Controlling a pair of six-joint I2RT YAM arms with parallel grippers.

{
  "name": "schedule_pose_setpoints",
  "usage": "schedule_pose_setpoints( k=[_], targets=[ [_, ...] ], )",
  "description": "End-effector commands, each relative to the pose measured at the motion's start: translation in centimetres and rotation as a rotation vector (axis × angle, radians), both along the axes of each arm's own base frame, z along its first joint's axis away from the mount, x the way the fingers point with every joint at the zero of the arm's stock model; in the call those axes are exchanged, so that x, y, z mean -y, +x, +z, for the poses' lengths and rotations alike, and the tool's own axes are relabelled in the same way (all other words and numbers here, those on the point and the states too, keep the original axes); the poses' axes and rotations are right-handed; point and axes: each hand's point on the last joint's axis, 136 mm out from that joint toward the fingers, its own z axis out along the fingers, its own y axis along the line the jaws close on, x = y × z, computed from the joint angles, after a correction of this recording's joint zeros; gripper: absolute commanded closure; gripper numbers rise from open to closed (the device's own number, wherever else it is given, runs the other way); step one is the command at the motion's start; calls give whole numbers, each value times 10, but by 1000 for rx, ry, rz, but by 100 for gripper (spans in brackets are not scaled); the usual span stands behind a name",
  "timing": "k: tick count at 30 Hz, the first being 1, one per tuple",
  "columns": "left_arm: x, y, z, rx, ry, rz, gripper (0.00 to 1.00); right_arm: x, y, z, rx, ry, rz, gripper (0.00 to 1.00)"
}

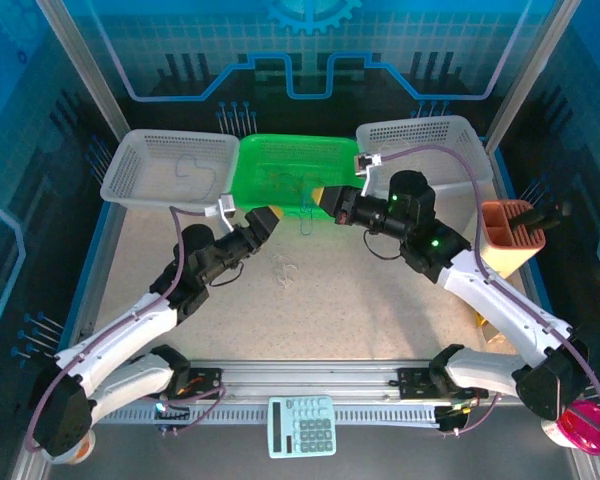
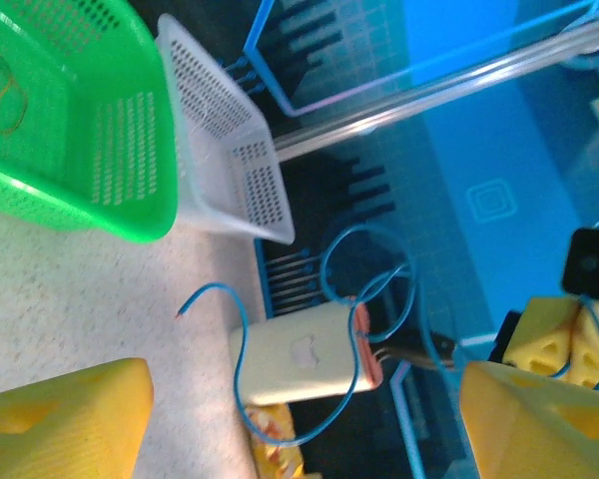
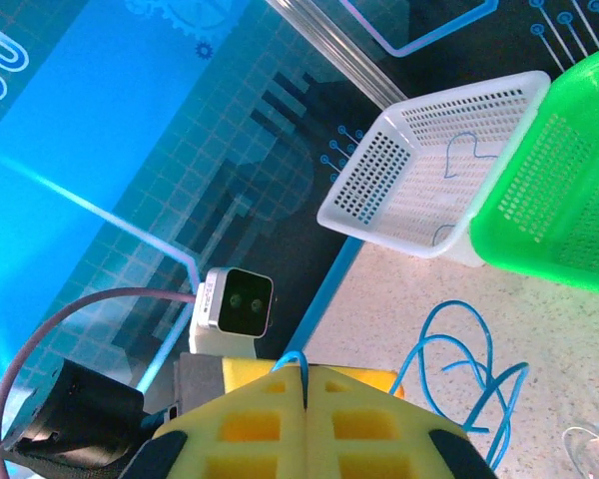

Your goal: Untangle the cables

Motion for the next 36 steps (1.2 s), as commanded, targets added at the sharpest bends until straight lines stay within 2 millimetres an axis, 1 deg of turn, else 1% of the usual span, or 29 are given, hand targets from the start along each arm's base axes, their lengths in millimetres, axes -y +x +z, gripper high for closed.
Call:
schedule_pose_setpoints(
  k=[1,9,12,20,27,31,36],
  targets=[
    [-10,4,18,59,-78,74,21,-6,1,24,47,51,-13,100],
    [-10,9,7,35,-86,94,24,-16,-3,30,58,63,7,100],
    [-11,11,6,37,-85,101,27,-18,-5,30,59,63,12,100],
    [-7,16,-7,18,-71,100,30,-19,-9,34,66,71,19,100],
    [-8,16,-9,27,-57,103,44,-19,-12,36,70,74,21,100],
    [-7,18,-12,30,-51,103,49,-21,-14,37,69,76,27,100],
    [-5,21,-14,29,-51,102,58,-24,-16,36,67,79,34,100]
  ],
)
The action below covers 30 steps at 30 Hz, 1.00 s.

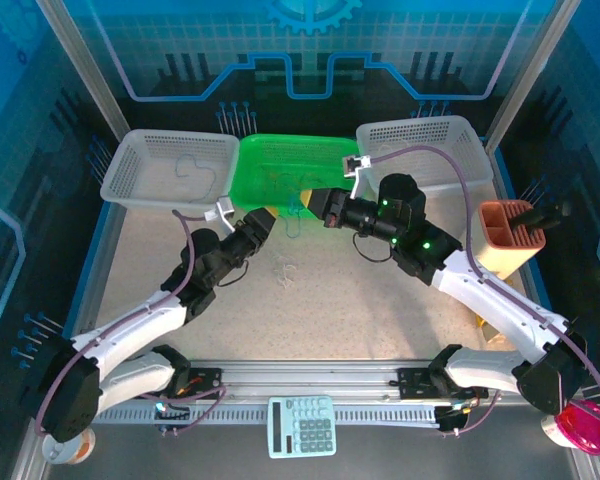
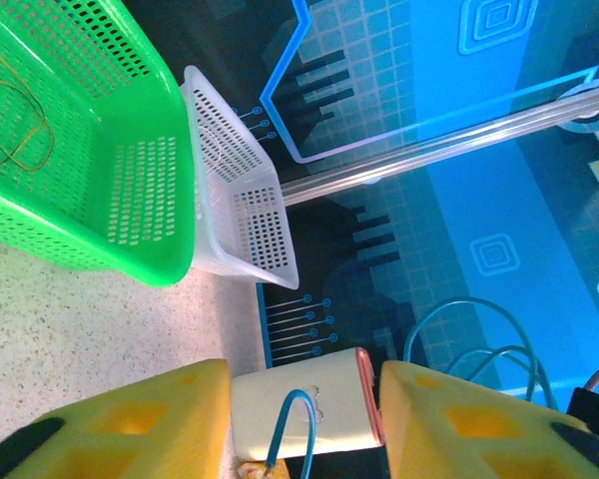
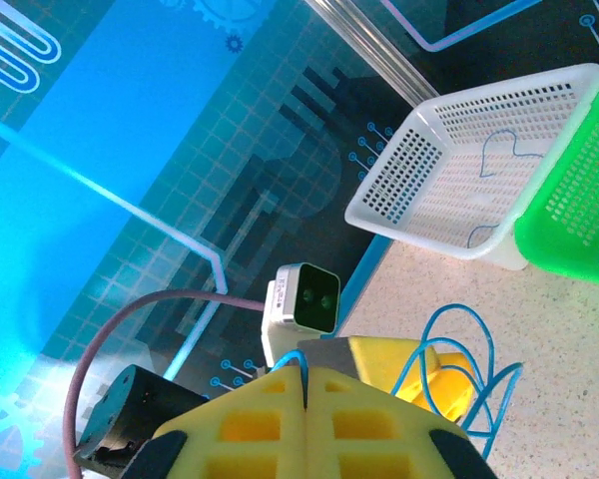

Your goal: Untangle the cables

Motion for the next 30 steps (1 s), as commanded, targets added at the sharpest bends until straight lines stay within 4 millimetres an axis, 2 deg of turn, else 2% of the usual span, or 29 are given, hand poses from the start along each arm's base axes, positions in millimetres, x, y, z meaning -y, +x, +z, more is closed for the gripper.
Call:
schedule_pose_setpoints(
  k=[1,10,15,18,22,24,26,28,30],
  targets=[
    [0,2,6,38,-6,11,61,-2,-5,26,47,51,1,100],
    [-3,2,6,54,14,21,100,6,-4,21,54,22,-32,100],
    [-8,-4,14,78,60,22,100,28,7,-1,65,-91,-143,100],
    [-10,-11,24,103,122,11,100,39,17,-28,25,-152,-194,100],
    [-9,-20,51,162,192,-22,100,43,22,-67,-43,-205,-199,98],
    [-6,-24,68,201,224,-51,100,42,21,-85,-65,-247,-183,79],
    [1,-28,90,249,254,-92,100,42,19,-100,-81,-295,-164,55],
    [6,-30,105,277,283,-127,100,44,16,-109,-87,-326,-157,43],
    [12,-31,121,303,305,-161,100,46,13,-110,-76,-337,-154,37]
  ],
)
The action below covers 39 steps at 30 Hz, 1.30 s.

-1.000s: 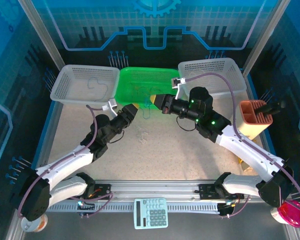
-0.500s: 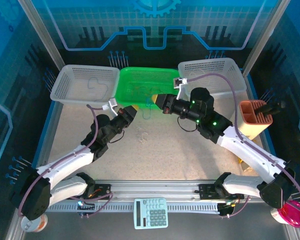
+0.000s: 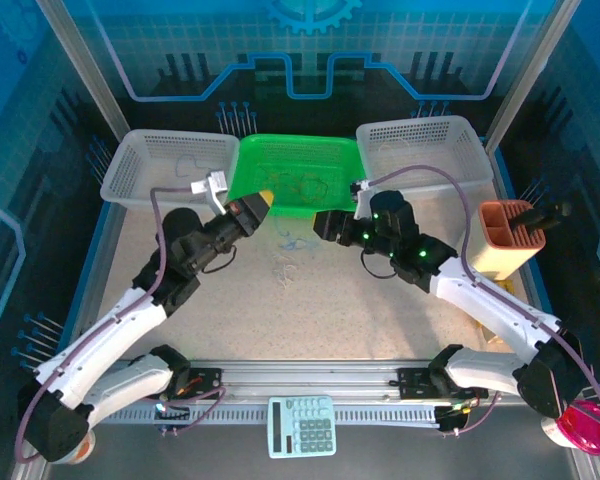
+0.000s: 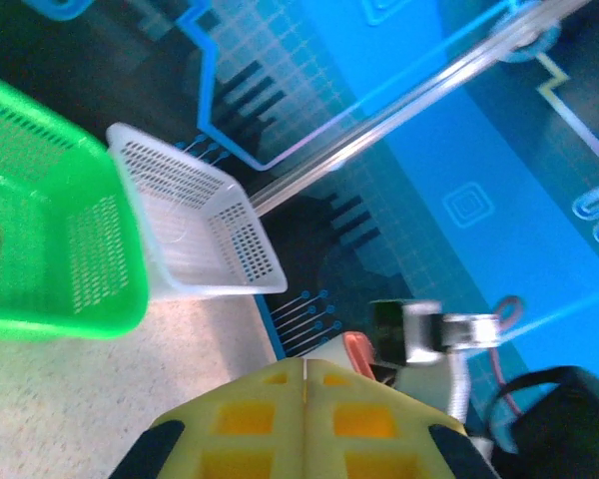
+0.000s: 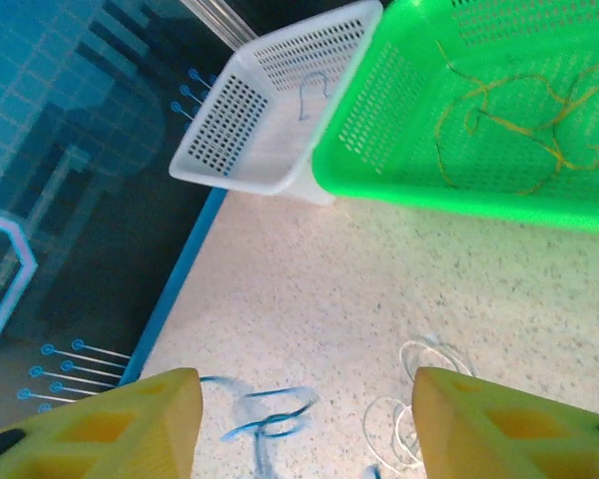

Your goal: Untangle the cables

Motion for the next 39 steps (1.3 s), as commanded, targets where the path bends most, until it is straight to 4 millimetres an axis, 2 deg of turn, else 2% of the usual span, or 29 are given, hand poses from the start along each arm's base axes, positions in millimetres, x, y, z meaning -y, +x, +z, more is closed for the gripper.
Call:
schedule_pose_setpoints(
  k=[1,3,6,11,14,18,25,29,30,34,37,38,39],
  targets=[
    [12,-8,18,49,108,-90,100,9,-5,-1,31,-42,9,35],
    [18,-10,26,52,126,-124,100,4,-12,7,78,-40,49,32],
    [22,-12,36,53,142,-157,100,-9,-25,32,190,-33,131,30],
    [22,-17,45,57,150,-167,100,-27,-45,74,395,-33,238,26],
    [23,-19,50,63,141,-180,100,-34,-53,91,483,-32,278,26],
    [26,-21,55,65,119,-202,100,-48,-57,101,536,-22,332,26],
    [30,-20,66,72,97,-220,100,-87,-57,109,588,-20,411,25],
    [30,-19,71,74,89,-215,100,-107,-53,101,591,-11,422,25],
    [30,-18,73,76,85,-213,100,-111,-50,95,583,-13,414,29],
    [27,-17,84,90,65,-192,100,-115,-35,67,548,-37,366,50],
    [20,-13,94,103,76,-144,100,-113,-29,42,510,-53,336,75],
    [17,-13,100,114,78,-129,100,-111,-28,31,492,-61,328,81],
    [15,-12,104,120,80,-113,100,-110,-27,22,476,-68,319,82]
  ],
)
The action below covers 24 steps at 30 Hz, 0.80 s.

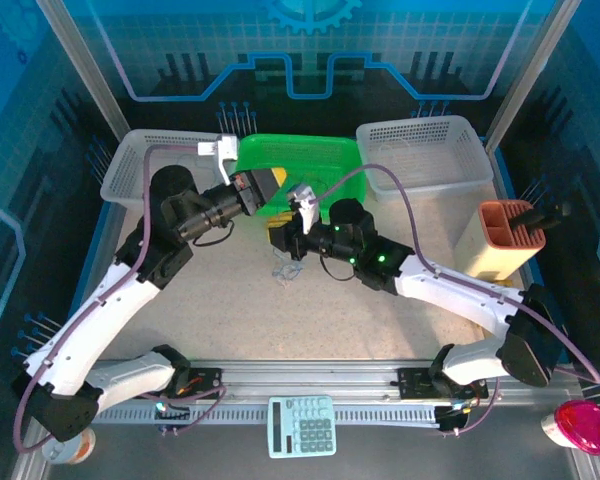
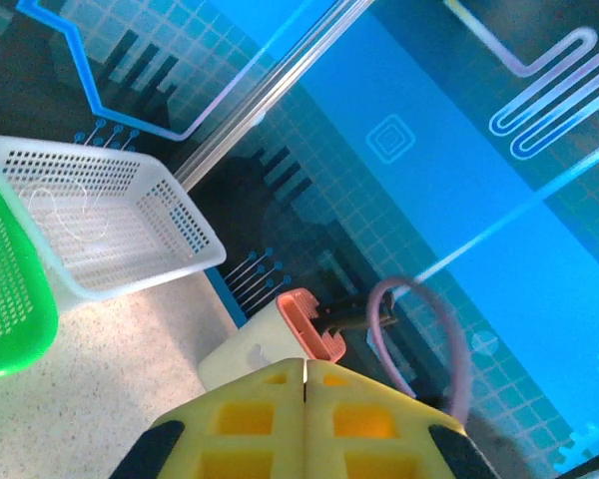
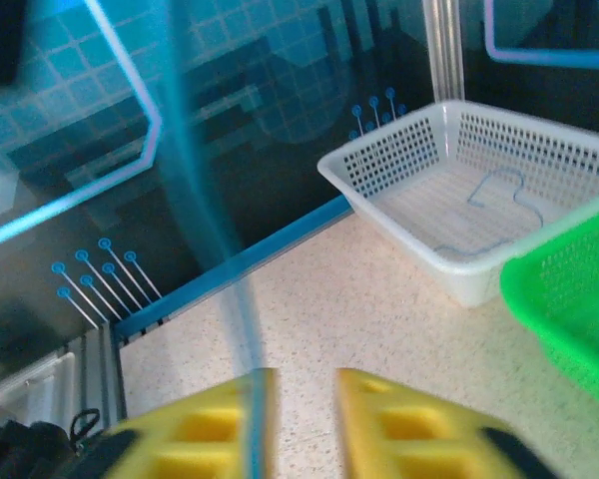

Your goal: Untangle the cables

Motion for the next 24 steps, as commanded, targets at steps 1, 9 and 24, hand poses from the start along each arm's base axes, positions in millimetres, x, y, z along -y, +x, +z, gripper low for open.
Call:
schedule_pose_setpoints(
  k=[1,9,24],
  targets=[
    [-14,0,34,71,-24,64,100,3,7,-23,-22,9,-55,81],
    [-25,4,70,135,-57,111,100,9,8,-93,-143,-48,-96,78],
    [-78,33,84,204,60,296,100,29,-1,-117,-189,-106,-135,43]
  ],
)
